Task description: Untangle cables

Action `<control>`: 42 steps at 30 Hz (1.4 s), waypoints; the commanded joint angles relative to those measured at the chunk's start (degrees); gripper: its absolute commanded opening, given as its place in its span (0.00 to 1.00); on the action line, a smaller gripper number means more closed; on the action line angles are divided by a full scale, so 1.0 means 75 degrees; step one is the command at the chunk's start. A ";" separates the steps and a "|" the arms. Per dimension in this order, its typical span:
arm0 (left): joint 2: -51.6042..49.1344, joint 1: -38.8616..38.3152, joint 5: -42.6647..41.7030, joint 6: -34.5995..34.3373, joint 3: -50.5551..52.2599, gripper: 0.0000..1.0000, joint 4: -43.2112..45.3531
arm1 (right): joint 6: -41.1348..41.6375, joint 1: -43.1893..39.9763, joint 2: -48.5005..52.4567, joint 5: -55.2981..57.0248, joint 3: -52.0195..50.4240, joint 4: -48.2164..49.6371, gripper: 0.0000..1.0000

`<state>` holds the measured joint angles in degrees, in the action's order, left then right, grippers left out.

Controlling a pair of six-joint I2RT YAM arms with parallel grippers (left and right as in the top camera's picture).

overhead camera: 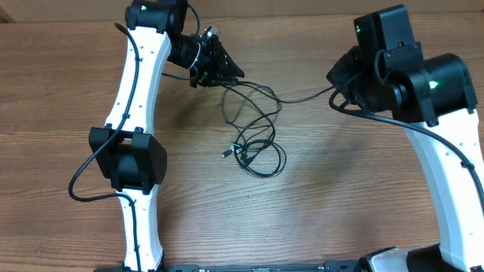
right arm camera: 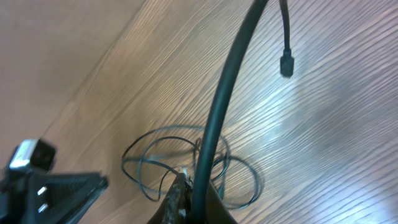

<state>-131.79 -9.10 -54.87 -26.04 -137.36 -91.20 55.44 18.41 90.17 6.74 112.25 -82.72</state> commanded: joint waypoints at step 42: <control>0.0361 -0.0595 0.3754 0.0752 -0.0105 0.63 -0.0152 | 0.6245 -0.0580 -0.0778 -1.1336 -0.0306 1.4466 0.04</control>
<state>-131.48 -14.37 -16.88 -27.24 -137.40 -92.09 95.85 16.43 83.88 -77.32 109.49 27.33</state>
